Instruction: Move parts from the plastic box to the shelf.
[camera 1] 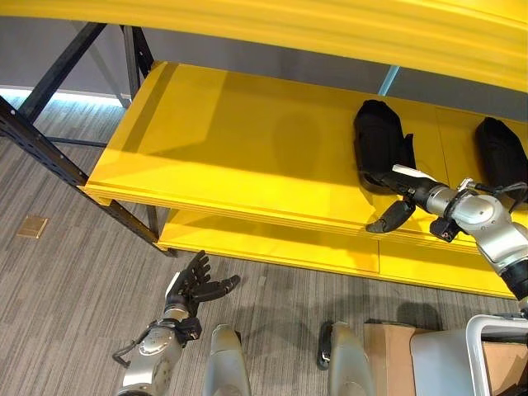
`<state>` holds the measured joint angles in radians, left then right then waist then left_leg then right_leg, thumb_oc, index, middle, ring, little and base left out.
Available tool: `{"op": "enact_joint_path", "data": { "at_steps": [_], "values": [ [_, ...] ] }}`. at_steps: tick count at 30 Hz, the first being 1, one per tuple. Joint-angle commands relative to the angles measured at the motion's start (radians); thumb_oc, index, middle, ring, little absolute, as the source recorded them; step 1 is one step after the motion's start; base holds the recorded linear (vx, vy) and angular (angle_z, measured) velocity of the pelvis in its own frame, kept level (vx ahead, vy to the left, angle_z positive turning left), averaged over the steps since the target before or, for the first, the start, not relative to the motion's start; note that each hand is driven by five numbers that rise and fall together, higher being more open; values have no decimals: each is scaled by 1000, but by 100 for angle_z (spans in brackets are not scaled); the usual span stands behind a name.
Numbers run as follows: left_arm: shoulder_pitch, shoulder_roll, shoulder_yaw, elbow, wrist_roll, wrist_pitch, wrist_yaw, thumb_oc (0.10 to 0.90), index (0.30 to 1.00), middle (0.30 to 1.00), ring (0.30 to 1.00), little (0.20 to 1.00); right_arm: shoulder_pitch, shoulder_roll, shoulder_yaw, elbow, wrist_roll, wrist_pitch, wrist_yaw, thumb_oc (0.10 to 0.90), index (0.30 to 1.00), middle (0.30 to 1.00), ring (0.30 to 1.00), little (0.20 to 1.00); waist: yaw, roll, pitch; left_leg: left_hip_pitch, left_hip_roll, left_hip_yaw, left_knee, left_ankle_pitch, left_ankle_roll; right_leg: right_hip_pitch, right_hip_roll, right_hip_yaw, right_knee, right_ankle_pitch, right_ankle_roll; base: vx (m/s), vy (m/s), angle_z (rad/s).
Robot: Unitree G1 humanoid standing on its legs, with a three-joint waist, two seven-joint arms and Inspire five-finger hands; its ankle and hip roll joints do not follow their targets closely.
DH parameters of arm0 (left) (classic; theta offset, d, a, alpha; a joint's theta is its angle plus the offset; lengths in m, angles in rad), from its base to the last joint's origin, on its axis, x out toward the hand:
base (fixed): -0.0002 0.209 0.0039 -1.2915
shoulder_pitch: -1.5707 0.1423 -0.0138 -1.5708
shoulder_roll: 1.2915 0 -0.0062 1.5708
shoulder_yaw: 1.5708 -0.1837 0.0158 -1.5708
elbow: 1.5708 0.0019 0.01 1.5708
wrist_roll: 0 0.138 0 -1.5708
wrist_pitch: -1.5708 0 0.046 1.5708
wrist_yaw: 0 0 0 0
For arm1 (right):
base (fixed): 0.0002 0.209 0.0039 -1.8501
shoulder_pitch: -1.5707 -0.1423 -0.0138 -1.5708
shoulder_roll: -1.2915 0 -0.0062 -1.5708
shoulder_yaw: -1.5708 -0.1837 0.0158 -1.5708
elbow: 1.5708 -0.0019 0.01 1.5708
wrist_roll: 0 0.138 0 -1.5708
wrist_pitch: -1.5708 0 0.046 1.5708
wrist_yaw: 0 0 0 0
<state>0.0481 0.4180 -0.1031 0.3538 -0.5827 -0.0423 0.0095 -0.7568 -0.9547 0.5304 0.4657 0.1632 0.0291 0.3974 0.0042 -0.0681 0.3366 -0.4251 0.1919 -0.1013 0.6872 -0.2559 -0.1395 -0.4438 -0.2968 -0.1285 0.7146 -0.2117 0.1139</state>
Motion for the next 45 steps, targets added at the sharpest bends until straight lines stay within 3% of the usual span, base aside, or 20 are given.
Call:
{"op": "enact_joint_path", "data": {
  "at_steps": [1, 12, 28, 38, 42, 43, 44, 45],
  "values": [
    [-39, 79, 32, -60, 1, -69, -19, 900, 1000, 1000, 1000, 1000, -96, -23, -26, -10, 69, -55, -61, 900, 1000, 1000, 1000, 1000, 12, -12, -56, 22, 50, -17, 8, -50, 22, 91, -17, 85, -80, 14, 15, 0, 0, 0],
    [-25, 95, 61, -41, -11, -79, -10, 900, 1000, 1000, 1000, 1000, -229, -137, -83, -7, 110, -81, -155, 900, 1000, 1000, 1000, 1000, 11, -26, -75, 22, 49, -16, 3, -50, 21, 93, -14, 82, -89, 20, 17, 0, 0, 0],
    [-19, 91, 71, -35, -19, -85, -8, 900, 1000, 1000, 1000, 1000, -171, -186, -165, -64, 179, -113, -177, 900, 1000, 1000, 1000, 1000, -3, -35, -89, 40, 56, -8, -34, -35, 16, 110, -5, 81, -125, 34, 20, 0, 0, 0],
    [-14, 51, 74, -41, -30, -95, -3, 900, 1000, 1000, 1000, 1000, 155, -33, -452, -240, 448, -181, -140, 900, 1000, 1000, 1000, 1000, -24, -36, -107, 78, 58, 13, -151, 22, 10, 149, 3, 63, -234, 89, 34, 3, -7, -2],
    [-8, 25, 88, -44, -29, -109, 12, 900, 1000, 1000, 1000, 1000, 337, 118, -603, -370, 529, -252, -163, 900, 1000, 1000, 1000, 1000, -57, -25, -126, 116, 59, 33, -278, 83, 9, 176, 10, 39, -342, 141, 47, 9, 8, -6],
    [-7, 27, 85, -44, -29, -109, 12, 900, 1000, 1000, 1000, 1000, 345, 120, -610, -376, 528, -250, -164, 900, 1000, 1000, 1000, 1000, -55, -27, -127, 120, 58, 33, -284, 86, 9, 180, 10, 38, -347, 144, 46, 51, 29, -4],
    [10, 5, 102, -49, -22, -117, 24, 900, 1000, 1000, 1000, 1000, 466, 269, -670, -461, 577, -289, -174, 900, 1000, 1000, 1000, 1000, -75, -17, -145, 153, 58, 41, -380, 126, 10, 206, 9, 21, -426, 185, 63, 44, 20, 0],
    [12, 7, 100, -50, -22, -117, 24, 900, 1000, 1000, 1000, 1000, 472, 272, -674, -467, 576, -287, -175, 900, 1000, 1000, 1000, 1000, -74, -19, -146, 157, 58, 42, -386, 129, 10, 210, 9, 20, -431, 187, 63, 58, 33, 6]
  ]
}}
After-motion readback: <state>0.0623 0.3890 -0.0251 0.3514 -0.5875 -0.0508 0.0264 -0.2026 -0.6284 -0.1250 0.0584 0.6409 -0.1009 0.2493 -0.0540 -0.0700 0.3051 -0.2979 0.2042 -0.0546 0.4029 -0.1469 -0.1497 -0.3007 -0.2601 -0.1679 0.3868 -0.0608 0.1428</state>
